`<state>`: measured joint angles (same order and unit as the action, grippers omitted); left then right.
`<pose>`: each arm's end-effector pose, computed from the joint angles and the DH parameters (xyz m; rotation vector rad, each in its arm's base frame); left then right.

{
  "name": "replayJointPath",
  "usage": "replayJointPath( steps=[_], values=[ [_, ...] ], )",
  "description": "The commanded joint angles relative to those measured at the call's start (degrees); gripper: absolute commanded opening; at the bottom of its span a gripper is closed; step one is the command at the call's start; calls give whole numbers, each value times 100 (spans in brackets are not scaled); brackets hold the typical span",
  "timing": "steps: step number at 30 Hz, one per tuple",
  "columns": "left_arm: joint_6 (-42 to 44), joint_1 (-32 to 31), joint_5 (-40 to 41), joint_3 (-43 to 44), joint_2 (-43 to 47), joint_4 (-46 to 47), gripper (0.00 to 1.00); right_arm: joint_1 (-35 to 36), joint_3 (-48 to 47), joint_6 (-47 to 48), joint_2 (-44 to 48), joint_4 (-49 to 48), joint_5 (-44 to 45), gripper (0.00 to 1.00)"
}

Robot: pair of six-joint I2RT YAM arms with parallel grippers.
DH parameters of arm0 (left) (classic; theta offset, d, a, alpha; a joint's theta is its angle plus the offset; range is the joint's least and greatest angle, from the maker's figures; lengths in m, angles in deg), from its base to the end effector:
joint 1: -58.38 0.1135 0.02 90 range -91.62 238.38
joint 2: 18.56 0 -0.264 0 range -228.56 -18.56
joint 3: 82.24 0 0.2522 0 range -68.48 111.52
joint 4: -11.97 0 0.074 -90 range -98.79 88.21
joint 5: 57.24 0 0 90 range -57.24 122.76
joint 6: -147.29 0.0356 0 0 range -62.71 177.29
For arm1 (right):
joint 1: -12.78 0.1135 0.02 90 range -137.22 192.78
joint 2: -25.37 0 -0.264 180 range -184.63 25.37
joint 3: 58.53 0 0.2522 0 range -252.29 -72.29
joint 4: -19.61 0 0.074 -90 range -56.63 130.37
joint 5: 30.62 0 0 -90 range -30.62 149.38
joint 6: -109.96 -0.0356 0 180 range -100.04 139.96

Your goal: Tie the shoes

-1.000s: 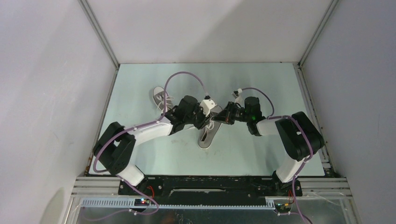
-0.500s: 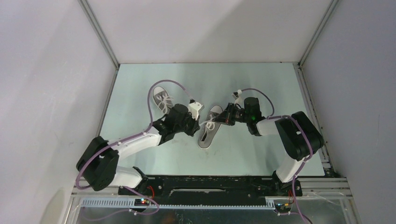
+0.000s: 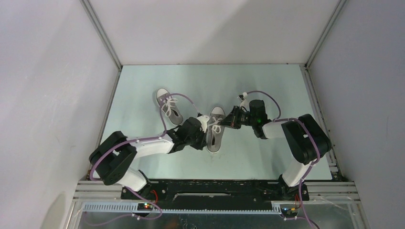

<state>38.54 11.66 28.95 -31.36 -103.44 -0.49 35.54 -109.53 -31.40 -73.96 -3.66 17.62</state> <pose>0.1909 -0.2062 0.1560 0.6287 2.3887 -0.6025 0.2874 0.1463 0.1430 0.0257 2.2444 1.5004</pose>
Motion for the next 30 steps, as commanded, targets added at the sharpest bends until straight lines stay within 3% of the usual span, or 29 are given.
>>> replayJointPath(
  steps=[1,5,10,14,15,18,21,30],
  values=[
    [-136,-66,-43,390,107,181,7,-25,-22,299,249,88,-11,0],
    [105,-47,306,673,436,-501,8,-36,-195,692,281,426,-150,0],
    [394,255,1341,1120,1093,-973,16,-14,-424,1094,320,671,-340,0],
    [-209,689,2407,1246,1420,-721,13,78,-548,1431,424,924,-320,0],
    [-286,863,2251,1303,1397,-673,12,96,-562,1526,436,967,-308,0],
    [-208,1453,643,1740,973,-567,1,184,-591,1753,483,1009,-292,0],
    [-362,1820,-459,2529,228,-1084,0,274,-615,2011,570,1127,-171,0],
    [-808,1974,-2420,4297,-1729,-2345,51,496,-680,2476,749,1411,166,0]
  ],
)
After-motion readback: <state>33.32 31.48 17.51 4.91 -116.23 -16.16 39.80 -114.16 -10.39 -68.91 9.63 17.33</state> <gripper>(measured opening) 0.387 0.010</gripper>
